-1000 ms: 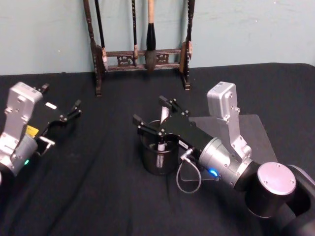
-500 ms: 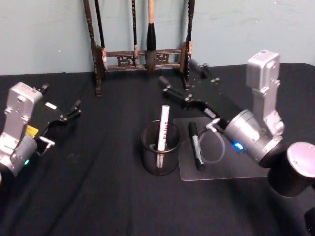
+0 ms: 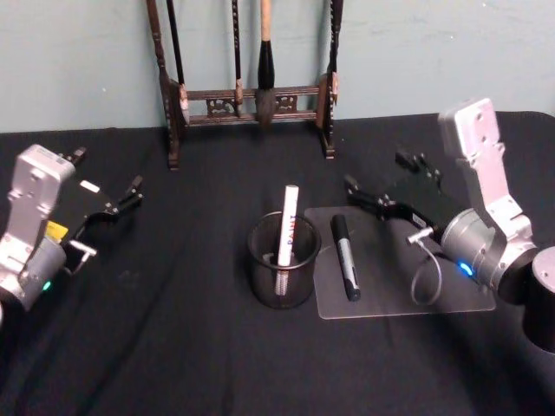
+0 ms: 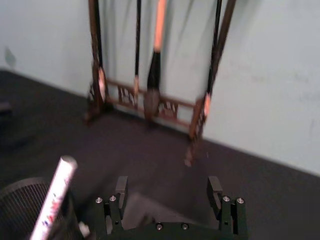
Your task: Pick up the water-based marker from the table and place it into the pen holder.
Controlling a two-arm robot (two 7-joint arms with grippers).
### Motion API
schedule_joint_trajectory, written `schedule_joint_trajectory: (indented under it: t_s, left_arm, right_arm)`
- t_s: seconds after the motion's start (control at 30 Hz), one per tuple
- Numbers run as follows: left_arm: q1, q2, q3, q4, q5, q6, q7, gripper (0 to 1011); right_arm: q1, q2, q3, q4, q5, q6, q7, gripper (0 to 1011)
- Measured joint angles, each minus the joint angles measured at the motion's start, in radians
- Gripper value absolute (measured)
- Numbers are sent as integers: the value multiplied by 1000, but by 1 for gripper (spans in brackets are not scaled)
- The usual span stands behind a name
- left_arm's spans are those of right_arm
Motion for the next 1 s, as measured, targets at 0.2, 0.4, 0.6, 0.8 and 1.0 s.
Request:
schedule_joint_trajectory:
  t_s: [0.2, 0.4, 0.6, 0.8, 1.0]
  left_arm:
    - [0, 0, 0, 0, 0, 0, 0, 1001]
    - [0, 0, 0, 0, 0, 0, 0, 1001]
    - [0, 0, 0, 0, 0, 0, 0, 1001]
    - [0, 0, 0, 0, 0, 0, 0, 1001]
    - [0, 0, 0, 0, 0, 0, 0, 1001]
  right_arm:
    - [5, 10, -20, 14, -39, 114, -2, 1002]
    - [22, 0, -42, 48, -64, 167, 10, 1002]
    - [47, -26, -60, 94, -85, 203, 23, 1002]
    - [63, -46, -68, 122, -100, 218, 32, 1003]
    - [75, -66, -73, 147, -119, 222, 41, 1002]
